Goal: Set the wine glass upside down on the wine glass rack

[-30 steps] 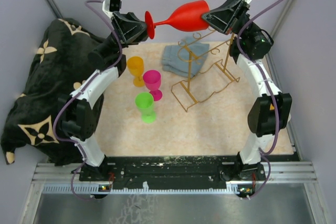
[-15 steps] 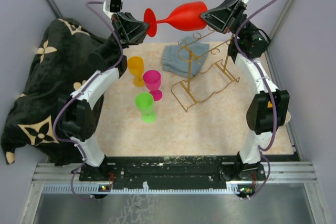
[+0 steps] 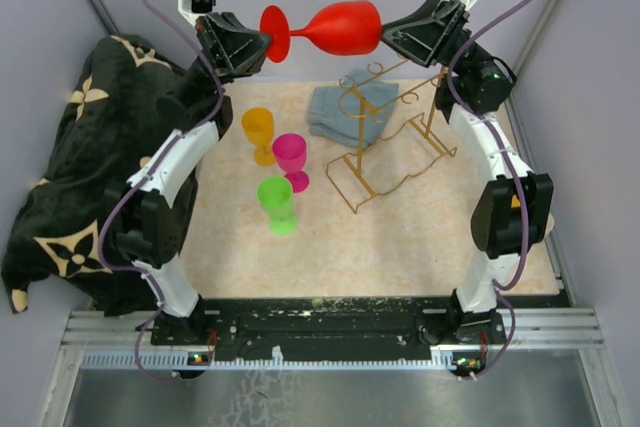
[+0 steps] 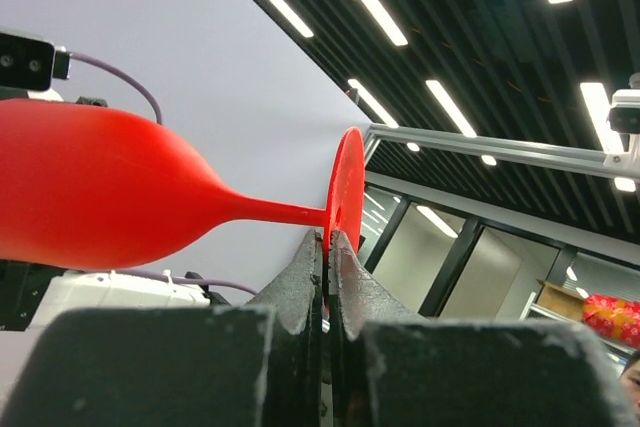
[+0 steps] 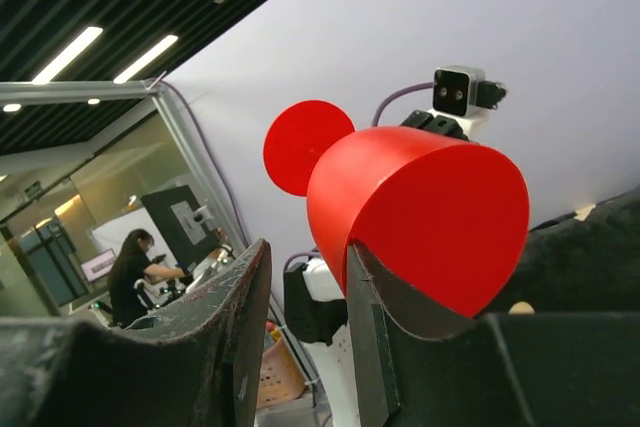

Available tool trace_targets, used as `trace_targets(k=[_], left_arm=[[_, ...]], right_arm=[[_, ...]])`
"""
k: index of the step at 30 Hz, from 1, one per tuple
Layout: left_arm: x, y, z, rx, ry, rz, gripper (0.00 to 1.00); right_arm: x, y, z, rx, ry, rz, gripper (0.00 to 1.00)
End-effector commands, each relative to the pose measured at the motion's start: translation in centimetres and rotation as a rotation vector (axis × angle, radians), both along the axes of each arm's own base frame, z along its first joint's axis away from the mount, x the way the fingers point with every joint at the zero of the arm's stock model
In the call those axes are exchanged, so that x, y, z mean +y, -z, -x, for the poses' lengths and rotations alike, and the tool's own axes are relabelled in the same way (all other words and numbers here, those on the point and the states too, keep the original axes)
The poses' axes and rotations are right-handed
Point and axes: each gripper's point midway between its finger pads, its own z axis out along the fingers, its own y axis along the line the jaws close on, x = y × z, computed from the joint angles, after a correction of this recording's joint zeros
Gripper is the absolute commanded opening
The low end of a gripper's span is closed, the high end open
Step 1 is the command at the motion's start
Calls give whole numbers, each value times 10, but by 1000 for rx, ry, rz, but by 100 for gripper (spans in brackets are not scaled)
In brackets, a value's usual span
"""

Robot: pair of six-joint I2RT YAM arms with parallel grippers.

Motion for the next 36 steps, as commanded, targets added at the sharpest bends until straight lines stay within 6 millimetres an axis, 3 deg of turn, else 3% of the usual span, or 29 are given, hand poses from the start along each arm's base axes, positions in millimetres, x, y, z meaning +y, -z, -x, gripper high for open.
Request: trace_targets(k=[1,10,16,36], left_arm=[[26,-12,41,-263,-45,86,0],[17,-14,11,-248,-146,-18,0],[-3,-10,-30,-204,-274,-153,0],[-46,45,-172,-4,-544,-453,0]], right_arm=[[-17,-22,43,-188,65,-30,36],[-26,-8,34,-168,287,119,37],[-30,6,18,-116,495,245,37],[-49,18,41,-95,750,364,35]])
